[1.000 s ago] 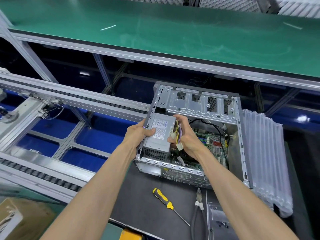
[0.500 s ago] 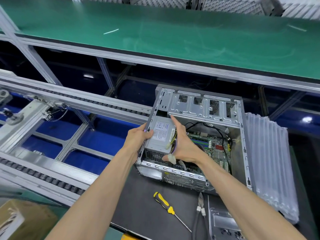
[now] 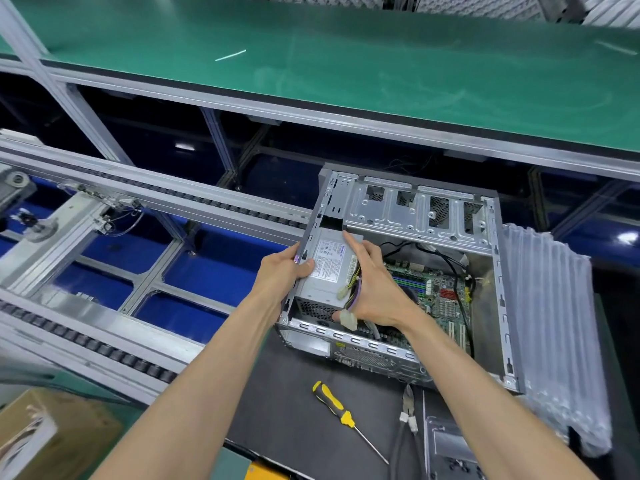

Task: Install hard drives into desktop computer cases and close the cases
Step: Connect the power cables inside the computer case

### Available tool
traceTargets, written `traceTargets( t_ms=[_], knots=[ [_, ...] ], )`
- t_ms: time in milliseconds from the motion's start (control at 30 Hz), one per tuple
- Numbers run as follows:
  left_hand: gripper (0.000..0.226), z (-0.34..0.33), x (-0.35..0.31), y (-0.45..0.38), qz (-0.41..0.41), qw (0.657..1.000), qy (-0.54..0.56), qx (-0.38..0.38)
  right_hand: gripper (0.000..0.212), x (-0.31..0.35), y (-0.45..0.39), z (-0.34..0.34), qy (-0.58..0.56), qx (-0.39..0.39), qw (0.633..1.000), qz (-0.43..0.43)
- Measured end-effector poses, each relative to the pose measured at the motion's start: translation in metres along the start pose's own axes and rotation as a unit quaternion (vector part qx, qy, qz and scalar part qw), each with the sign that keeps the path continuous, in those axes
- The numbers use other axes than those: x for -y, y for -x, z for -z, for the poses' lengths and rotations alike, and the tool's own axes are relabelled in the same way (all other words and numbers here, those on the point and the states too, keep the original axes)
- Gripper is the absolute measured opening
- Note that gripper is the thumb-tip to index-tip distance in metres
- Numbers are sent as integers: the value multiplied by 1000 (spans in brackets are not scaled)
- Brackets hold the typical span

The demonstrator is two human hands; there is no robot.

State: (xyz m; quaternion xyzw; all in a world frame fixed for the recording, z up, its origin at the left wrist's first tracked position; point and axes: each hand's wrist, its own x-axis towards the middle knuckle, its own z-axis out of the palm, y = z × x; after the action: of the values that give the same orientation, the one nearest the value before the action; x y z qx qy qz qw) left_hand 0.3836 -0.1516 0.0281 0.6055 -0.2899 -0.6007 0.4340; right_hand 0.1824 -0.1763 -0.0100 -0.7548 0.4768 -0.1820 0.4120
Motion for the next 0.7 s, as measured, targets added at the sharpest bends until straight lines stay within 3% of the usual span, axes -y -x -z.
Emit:
traceTargets(
  t_ms=[700],
  knots=[
    [30, 1, 5, 0, -6, 1000, -5, -2, 131, 2, 3, 1, -34, 2, 999, -8]
  ],
)
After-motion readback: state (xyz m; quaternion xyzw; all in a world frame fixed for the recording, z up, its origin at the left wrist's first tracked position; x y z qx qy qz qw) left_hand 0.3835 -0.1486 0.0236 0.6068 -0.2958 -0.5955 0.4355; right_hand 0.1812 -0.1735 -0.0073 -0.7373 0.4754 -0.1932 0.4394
